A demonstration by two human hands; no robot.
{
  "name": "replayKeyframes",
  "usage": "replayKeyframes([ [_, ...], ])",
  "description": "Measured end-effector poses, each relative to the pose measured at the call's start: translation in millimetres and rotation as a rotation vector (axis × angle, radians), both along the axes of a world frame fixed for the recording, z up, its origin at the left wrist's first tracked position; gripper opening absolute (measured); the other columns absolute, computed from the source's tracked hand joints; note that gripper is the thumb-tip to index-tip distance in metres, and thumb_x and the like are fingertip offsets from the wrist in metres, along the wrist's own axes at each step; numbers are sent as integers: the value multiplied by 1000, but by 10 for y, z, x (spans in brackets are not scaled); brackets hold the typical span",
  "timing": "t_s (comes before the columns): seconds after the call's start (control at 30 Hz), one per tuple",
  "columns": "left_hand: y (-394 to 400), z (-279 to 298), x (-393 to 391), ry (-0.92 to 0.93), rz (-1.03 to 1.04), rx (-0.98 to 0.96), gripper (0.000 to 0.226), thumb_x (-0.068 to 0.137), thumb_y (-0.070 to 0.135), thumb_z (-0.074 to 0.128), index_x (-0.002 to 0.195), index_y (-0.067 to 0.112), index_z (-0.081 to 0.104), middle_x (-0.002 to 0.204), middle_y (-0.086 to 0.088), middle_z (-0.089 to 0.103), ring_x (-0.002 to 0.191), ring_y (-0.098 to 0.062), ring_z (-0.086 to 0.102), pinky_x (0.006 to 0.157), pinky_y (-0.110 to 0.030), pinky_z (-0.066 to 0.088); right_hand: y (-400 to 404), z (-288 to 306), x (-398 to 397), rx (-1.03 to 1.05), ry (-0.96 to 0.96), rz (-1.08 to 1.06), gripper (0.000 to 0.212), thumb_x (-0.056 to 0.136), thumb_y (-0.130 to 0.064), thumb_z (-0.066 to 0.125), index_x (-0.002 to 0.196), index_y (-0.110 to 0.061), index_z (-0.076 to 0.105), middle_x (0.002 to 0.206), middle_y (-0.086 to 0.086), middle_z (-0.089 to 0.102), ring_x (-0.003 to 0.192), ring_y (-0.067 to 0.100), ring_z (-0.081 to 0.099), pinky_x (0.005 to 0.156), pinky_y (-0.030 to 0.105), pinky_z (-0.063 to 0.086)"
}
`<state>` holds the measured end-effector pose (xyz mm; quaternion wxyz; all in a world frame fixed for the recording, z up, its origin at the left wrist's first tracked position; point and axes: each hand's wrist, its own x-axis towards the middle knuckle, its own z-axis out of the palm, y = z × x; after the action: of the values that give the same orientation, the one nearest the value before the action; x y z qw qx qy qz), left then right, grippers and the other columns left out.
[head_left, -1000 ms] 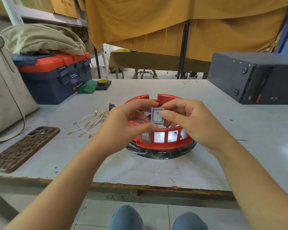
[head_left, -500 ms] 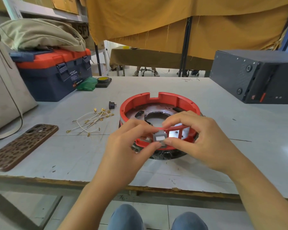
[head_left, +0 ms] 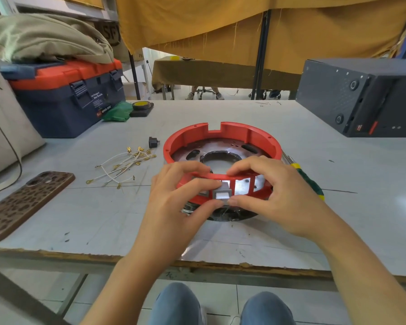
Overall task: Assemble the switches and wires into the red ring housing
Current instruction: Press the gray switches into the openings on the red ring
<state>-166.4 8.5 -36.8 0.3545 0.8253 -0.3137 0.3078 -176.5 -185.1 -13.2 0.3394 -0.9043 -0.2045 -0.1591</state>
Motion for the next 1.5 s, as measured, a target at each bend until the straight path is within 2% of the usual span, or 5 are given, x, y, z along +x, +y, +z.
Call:
replayKeyframes([
  [0.27, -8, -28, 83, -15, -24, 1, 26, 82, 30, 62, 98, 13, 73, 111, 2, 65, 107, -17, 59, 90, -47, 45, 41, -17, 24, 37, -20, 7, 31, 68, -60, 55, 97, -49, 52, 106, -32, 52, 105, -10, 44, 86, 15, 35],
  [0.63, 67, 115, 143, 167, -56, 81, 46, 78, 48, 63, 119, 29, 57, 109, 21, 58, 109, 1, 48, 102, -34, 34, 33, 14, 77, 26, -22, -17, 27, 79, -49, 59, 103, -38, 65, 95, -30, 58, 100, -8, 47, 91, 21, 36],
  [0.73, 102, 166, 204, 217, -125, 43, 36, 80, 48, 58, 109, 29, 65, 109, 18, 59, 108, -5, 52, 98, -41, 39, 35, 14, 83, 46, -20, -6, 30, 74, -57, 50, 98, -44, 62, 93, -32, 57, 100, -9, 47, 89, 20, 36],
  [0.87, 96, 159, 265, 235, -129, -10, 28, 80, 47, 58, 100, 31, 69, 104, 17, 62, 101, -6, 55, 93, -46, 42, 37, -12, 98, 56, -48, 2, 14, 81, -53, 59, 94, -47, 58, 88, -40, 55, 94, -13, 48, 83, 16, 33],
  [1.5, 23, 79, 262, 250, -134, -147, 16, 79, 43, 57, 92, 39, 66, 89, 12, 62, 92, -15, 54, 83, -35, 43, 44, -68, 146, 144, -75, 7, 14, 79, -40, 61, 92, -38, 66, 87, -32, 58, 87, -5, 53, 80, 17, 34],
])
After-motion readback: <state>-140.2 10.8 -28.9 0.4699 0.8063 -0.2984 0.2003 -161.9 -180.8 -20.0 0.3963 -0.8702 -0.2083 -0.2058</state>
